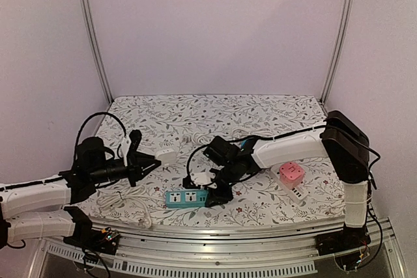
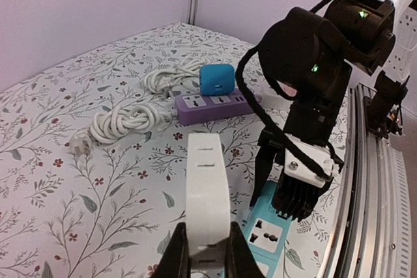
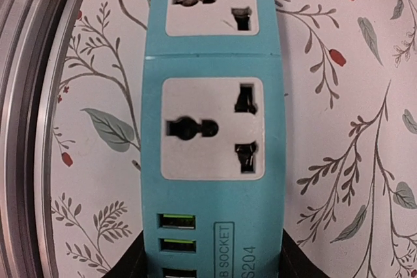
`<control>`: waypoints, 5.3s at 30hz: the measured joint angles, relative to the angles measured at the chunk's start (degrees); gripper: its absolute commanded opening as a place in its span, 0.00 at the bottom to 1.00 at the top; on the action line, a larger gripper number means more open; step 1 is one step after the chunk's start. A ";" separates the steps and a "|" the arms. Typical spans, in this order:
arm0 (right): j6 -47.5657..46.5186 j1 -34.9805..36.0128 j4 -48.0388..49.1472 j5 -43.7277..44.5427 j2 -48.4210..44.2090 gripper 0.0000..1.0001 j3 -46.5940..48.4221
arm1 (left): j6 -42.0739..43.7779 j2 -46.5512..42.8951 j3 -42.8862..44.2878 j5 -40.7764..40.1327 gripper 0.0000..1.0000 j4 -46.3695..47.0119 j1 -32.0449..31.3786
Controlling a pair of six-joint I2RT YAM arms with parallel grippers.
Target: Insert the plug
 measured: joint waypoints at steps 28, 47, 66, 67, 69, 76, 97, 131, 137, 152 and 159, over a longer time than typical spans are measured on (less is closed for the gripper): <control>15.93 -2.38 19.15 0.42 -34.95 0.96 -26.14 | -3.72 22.73 -2.93 -4.52 0.00 31.34 -20.15; 22.08 -5.99 33.86 -15.93 -26.69 0.42 -27.06 | -4.50 43.43 2.43 -3.89 0.00 48.94 -22.71; 17.16 -5.70 28.41 -18.73 -20.98 0.01 -24.74 | -4.26 44.65 0.72 -4.15 0.00 52.26 -23.04; 17.09 -5.57 28.30 -18.47 -20.92 0.00 -24.74 | -3.78 45.07 0.72 -4.13 0.00 52.48 -23.04; 16.83 -5.11 27.85 -17.38 -20.81 0.00 -24.74 | -2.84 45.86 0.72 -4.07 0.00 52.72 -23.04; 14.56 -3.17 24.61 -11.47 -19.28 0.00 -23.82 | 1.99 49.33 0.92 -3.19 0.00 52.13 -22.73; 12.20 -1.92 22.32 -6.32 -15.32 0.00 -19.58 | 9.62 49.96 0.59 -1.11 0.00 49.62 -19.41; 13.31 -1.18 24.15 -3.50 -14.27 0.00 -22.29 | 14.40 52.50 4.66 3.58 0.00 42.58 -18.36; 13.33 -1.09 26.53 -2.32 -15.02 0.00 -24.17 | 15.63 52.74 5.51 4.15 0.00 41.59 -18.36; 16.46 0.26 26.75 -0.76 -14.51 0.82 -24.00 | 20.76 52.68 6.03 4.09 0.85 38.14 -21.38; 16.68 0.46 24.55 0.11 -14.95 0.99 -23.50 | 21.59 50.71 5.09 2.45 1.00 37.09 -21.40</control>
